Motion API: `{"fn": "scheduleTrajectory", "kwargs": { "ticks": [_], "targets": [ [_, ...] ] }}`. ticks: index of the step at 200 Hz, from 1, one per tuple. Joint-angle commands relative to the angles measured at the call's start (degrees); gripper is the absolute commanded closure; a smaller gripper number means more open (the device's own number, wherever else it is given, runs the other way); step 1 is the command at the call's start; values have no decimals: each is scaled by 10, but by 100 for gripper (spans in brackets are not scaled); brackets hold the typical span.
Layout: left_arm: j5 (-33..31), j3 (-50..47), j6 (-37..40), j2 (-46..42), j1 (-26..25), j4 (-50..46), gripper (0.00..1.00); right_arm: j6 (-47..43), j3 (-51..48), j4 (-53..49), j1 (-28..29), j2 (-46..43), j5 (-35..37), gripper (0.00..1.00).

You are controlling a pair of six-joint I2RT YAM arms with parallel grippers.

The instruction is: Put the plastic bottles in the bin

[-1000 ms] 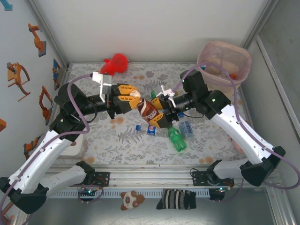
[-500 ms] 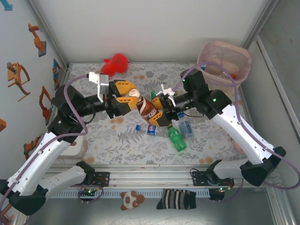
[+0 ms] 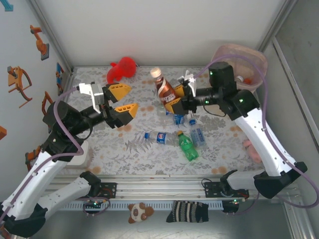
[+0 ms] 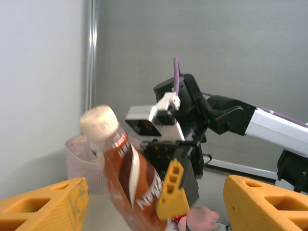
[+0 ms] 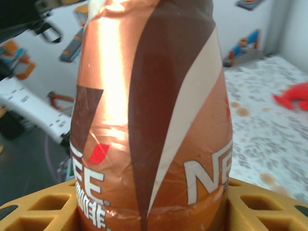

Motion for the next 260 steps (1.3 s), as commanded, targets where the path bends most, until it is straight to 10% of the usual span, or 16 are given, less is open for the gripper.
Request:
{"fn": "scheduleTrajectory", "kwargs": {
  "ticks": [1, 143, 260],
  "targets": [
    [-11, -8, 8, 0, 1, 5, 27, 76, 41, 4, -36, 12, 60, 47],
    [-17, -14, -12, 40, 0, 15, 27, 283, 266, -179, -335, 187, 240, 48],
    [-39, -22, -27, 74, 1, 17, 27, 250, 359, -292, -378, 333, 354, 46]
  ]
}}
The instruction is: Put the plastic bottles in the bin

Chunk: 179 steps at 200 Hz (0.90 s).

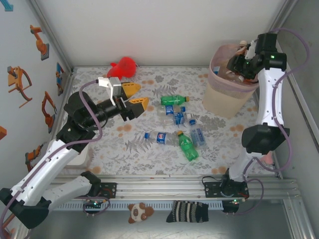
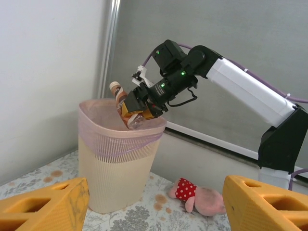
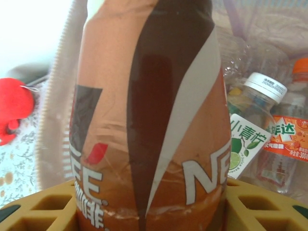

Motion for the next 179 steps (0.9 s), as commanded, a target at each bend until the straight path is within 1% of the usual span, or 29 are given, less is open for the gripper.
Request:
{"fn": "scheduleTrajectory", "kwargs": {
  "ticks": [1, 53, 75, 87, 97, 133, 159, 179],
  "targets": [
    [-8, -7, -11, 2, 2, 14, 27, -10, 13, -28, -6, 22, 31, 46],
    [-21, -13, -24, 7, 1, 7, 28, -19, 10, -43, -15, 67, 66, 43],
    [-27, -16, -27, 7, 2, 6, 28, -21, 9, -47, -16, 79, 70, 39],
    [-29, -16, -29, 7, 1, 3, 28, -20, 9, -48, -16, 82, 70, 36],
    [-32, -17, -29, 7, 2, 2, 28, -19, 9, -48, -16, 81, 71, 32],
    [-58, -11, -30, 8, 1, -21, 28, -18, 12, -48, -16, 66, 77, 24],
    [-54, -10, -33, 12, 1, -24, 27, -18, 16, -49, -16, 53, 82, 23],
    [-71, -6, -38, 17, 1, -40, 27, -16, 24, -54, -16, 41, 83, 23]
  ]
}}
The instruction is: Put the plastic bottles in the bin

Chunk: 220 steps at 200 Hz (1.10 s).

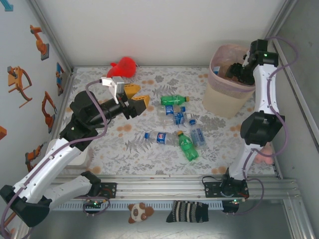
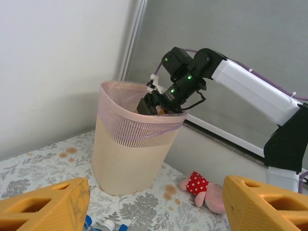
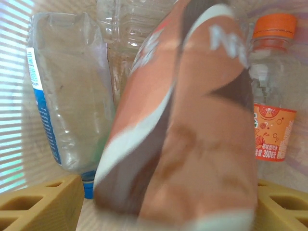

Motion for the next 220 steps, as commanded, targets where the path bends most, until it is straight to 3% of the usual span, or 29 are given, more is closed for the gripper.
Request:
{"fn": "scheduleTrajectory", "kwargs": {
  "ticks": [1, 69, 121, 156, 185, 220],
  "targets": [
    [-18, 8, -14, 5, 2, -20, 27, 0, 23, -18, -4, -37, 13, 23],
    [-113, 10, -102, 48, 5, -86, 28, 12, 26, -16, -4, -87, 2, 24],
    [-207, 18, -273, 117, 13, -153, 29, 26, 2, 7, -3, -135, -17, 24],
    [-277, 50, -415, 169, 18, -256, 35, 27, -12, 14, -3, -159, -22, 25],
    [-285, 89, -506, 212, 29, -355, 39, 27, -23, 19, -3, -171, -23, 25],
    [-252, 93, -616, 245, 42, -419, 38, 26, -29, 25, -3, -180, -26, 25]
  ]
}}
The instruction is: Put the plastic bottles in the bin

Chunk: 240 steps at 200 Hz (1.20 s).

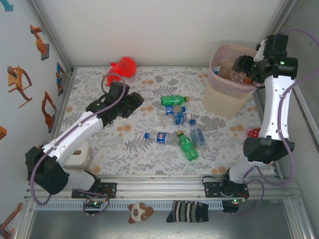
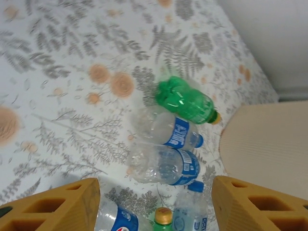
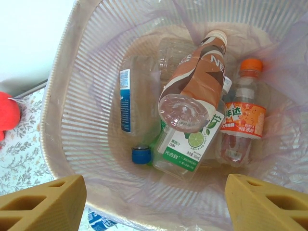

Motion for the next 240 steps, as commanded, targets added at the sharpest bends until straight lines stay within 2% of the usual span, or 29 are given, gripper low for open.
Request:
{"fn": "scheduleTrajectory", "kwargs": {
  "ticks": [1, 34, 83, 128, 168, 240],
  "targets": [
    [14, 9, -118, 17, 8, -86, 38, 9, -8, 13, -3, -16, -8, 25],
    [65, -17, -197, 34, 14, -88, 39, 7, -16, 15, -4, -23, -11, 26],
    [117, -91, -277, 52, 14, -20, 39, 11, -34, 29, -3, -35, -20, 27],
    [153, -111, -310, 86, 14, -8, 39, 11, -33, 31, -3, -37, -21, 28],
    [185, -142, -350, 114, 14, 45, 39, 10, -33, 31, -3, -40, -23, 28],
    [227, -149, -378, 171, 9, 83, 38, 7, -34, 31, -4, -42, -21, 28]
  ]
}}
